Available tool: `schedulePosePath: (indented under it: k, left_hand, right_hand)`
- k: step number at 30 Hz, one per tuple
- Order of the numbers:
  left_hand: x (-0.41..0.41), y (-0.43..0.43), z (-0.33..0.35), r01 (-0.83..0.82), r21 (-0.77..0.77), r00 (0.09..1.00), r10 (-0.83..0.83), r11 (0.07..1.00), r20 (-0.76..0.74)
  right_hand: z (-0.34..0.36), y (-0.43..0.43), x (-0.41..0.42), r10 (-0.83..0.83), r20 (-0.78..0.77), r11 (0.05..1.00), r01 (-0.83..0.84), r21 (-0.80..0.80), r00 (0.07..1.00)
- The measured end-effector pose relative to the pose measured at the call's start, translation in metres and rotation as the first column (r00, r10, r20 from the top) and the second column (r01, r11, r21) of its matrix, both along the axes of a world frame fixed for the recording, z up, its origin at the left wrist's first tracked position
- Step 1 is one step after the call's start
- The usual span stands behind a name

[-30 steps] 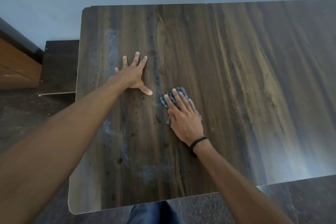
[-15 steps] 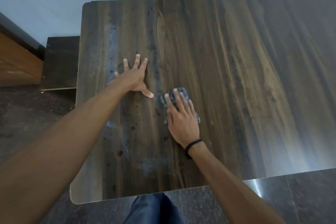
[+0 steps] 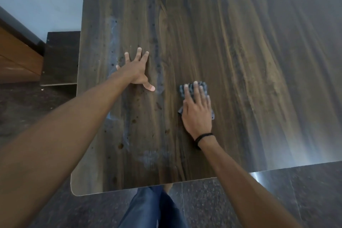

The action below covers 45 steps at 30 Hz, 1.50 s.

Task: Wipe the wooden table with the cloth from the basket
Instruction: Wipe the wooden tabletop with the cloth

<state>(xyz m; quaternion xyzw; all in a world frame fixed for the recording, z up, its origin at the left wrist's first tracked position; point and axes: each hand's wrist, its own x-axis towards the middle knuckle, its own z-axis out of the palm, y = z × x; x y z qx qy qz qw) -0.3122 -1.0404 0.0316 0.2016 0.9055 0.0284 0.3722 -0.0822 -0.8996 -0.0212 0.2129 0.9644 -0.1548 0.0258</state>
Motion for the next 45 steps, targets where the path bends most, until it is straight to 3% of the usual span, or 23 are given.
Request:
schedulePosePath:
  k: [3,7,10,11,15,18,19,20,23,24,27,28,31,32,35,36,39,40,43,45]
  left_hand:
    - [0.000,0.001,-0.001,0.009,0.002,1.000,-0.009,1.000,-0.012]
    - [-0.002,0.003,-0.003,0.004,-0.014,1.000,-0.004,1.000,-0.017]
    - [-0.005,0.005,-0.006,0.019,-0.024,1.000,-0.020,1.000,-0.017]
    - [-0.005,0.006,-0.008,0.020,-0.024,1.000,-0.020,1.000,-0.020]
    - [-0.007,0.002,-0.007,0.029,-0.009,0.999,-0.030,1.000,-0.039]
    - [0.009,0.002,0.007,0.082,-0.021,0.995,-0.083,0.996,-0.061]
    - [0.021,0.000,0.012,0.100,-0.024,0.993,-0.102,0.995,-0.064]
    - [0.035,-0.003,0.014,0.106,-0.023,0.993,-0.107,0.994,-0.059]
    - [0.076,-0.018,0.011,0.103,-0.044,0.995,-0.103,0.994,0.012]
    - [0.086,-0.024,0.006,0.096,-0.042,0.995,-0.095,0.995,0.029]
    - [0.099,-0.035,-0.004,0.087,0.011,0.996,-0.087,0.996,0.015]
    - [0.100,-0.035,-0.005,0.091,0.029,0.996,-0.091,0.995,0.005]
    - [0.101,-0.036,-0.001,0.087,0.036,0.996,-0.087,0.996,0.008]
    - [0.101,-0.035,-0.001,0.087,0.036,0.996,-0.088,0.996,0.008]
    - [0.102,-0.035,0.000,0.079,0.029,0.997,-0.080,0.996,0.008]
    - [0.103,-0.035,0.000,0.076,0.034,0.997,-0.076,0.997,0.005]
    - [0.103,-0.031,0.001,0.063,0.039,0.998,-0.063,0.997,0.007]
    - [0.104,-0.031,0.003,0.056,0.036,0.998,-0.056,0.998,0.006]
    - [0.107,-0.033,0.008,0.054,-0.003,0.999,-0.054,0.999,-0.004]
    - [0.112,-0.034,0.008,0.056,-0.011,0.998,-0.056,0.998,-0.040]
  right_hand:
    - [-0.003,-0.007,0.025,0.277,-0.019,0.961,-0.277,-0.002,0.961]
    - [-0.003,-0.017,0.030,-0.042,-0.029,0.999,0.042,0.001,0.999]
    - [-0.006,-0.040,0.046,0.316,-0.045,0.949,-0.315,0.022,0.948]
    - [-0.007,-0.031,0.048,0.347,-0.051,0.938,-0.346,0.031,0.936]
    - [-0.008,-0.029,0.041,-0.049,-0.051,0.998,0.051,0.039,0.997]
    - [-0.006,-0.047,0.061,0.299,-0.053,0.954,-0.298,0.021,0.953]
    - [-0.005,-0.034,0.068,0.339,-0.047,0.941,-0.338,0.023,0.940]
    - [-0.005,-0.020,0.071,0.286,-0.057,0.958,-0.284,0.045,0.956]
    - [-0.005,-0.018,0.070,-0.123,-0.059,0.992,0.124,0.023,0.991]
    - [-0.005,-0.032,0.072,-0.116,-0.042,0.993,0.117,0.020,0.992]
    - [-0.005,-0.043,0.094,0.228,-0.064,0.973,-0.225,0.051,0.972]
    - [-0.005,-0.033,0.096,0.224,-0.073,0.973,-0.219,0.072,0.972]
    - [-0.006,-0.038,0.096,-0.117,-0.041,0.993,0.118,0.028,0.992]
    - [-0.007,-0.052,0.098,-0.104,-0.031,0.994,0.105,0.029,0.994]
    - [-0.008,-0.057,0.121,0.266,-0.068,0.962,-0.261,0.073,0.962]
    - [-0.008,-0.047,0.123,0.246,-0.070,0.967,-0.240,0.085,0.967]
    - [-0.006,-0.042,0.116,-0.153,-0.058,0.987,0.155,0.035,0.987]
    - [-0.006,-0.052,0.116,-0.127,-0.060,0.991,0.129,0.033,0.990]
    - [-0.008,-0.056,0.132,0.275,-0.073,0.961,-0.271,0.057,0.959]
    - [-0.008,-0.038,0.132,0.147,-0.075,0.988,-0.144,0.052,0.986]
